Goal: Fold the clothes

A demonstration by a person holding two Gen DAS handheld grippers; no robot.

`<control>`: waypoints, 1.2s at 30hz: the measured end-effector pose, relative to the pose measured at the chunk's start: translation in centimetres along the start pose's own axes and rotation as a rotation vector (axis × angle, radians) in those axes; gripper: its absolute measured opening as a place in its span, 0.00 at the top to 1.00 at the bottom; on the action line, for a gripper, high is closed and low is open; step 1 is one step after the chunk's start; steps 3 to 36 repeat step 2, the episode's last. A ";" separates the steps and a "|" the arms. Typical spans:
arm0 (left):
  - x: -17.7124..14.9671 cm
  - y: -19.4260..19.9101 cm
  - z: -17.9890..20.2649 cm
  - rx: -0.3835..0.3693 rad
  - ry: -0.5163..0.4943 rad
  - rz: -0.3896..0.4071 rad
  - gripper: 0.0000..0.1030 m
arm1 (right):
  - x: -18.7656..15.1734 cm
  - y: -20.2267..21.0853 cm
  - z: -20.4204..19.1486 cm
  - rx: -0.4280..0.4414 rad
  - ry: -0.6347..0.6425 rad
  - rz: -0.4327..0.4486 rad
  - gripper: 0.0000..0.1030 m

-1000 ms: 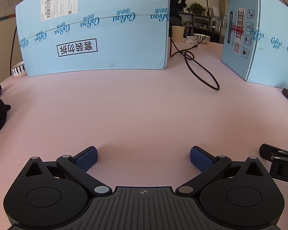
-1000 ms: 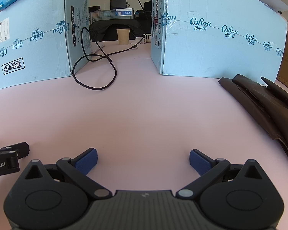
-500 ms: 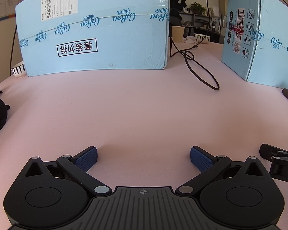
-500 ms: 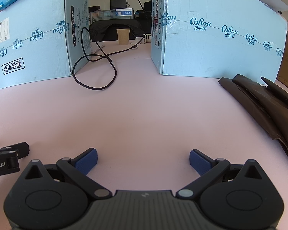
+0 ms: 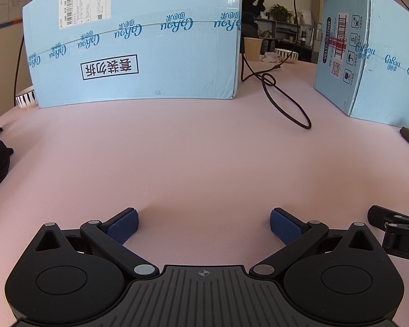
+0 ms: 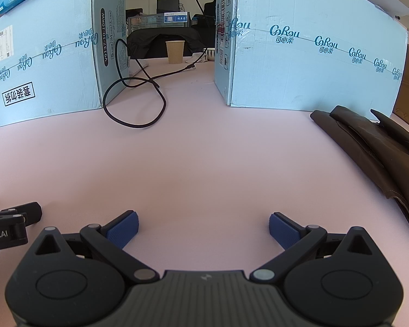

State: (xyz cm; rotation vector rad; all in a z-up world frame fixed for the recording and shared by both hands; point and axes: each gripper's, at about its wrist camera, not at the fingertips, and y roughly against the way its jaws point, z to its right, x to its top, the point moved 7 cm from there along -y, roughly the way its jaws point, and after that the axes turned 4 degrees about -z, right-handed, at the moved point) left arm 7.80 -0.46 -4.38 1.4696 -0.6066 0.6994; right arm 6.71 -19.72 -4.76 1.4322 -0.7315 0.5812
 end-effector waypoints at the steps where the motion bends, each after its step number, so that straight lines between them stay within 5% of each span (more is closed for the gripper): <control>1: 0.0 0.0 0.0 0.000 0.000 0.000 0.00 | 0.0 0.0 0.0 0.000 0.000 0.000 0.00; 36: 0.0 0.0 0.0 0.002 -0.003 0.000 0.00 | 0.0 0.0 0.0 0.000 0.000 0.000 0.00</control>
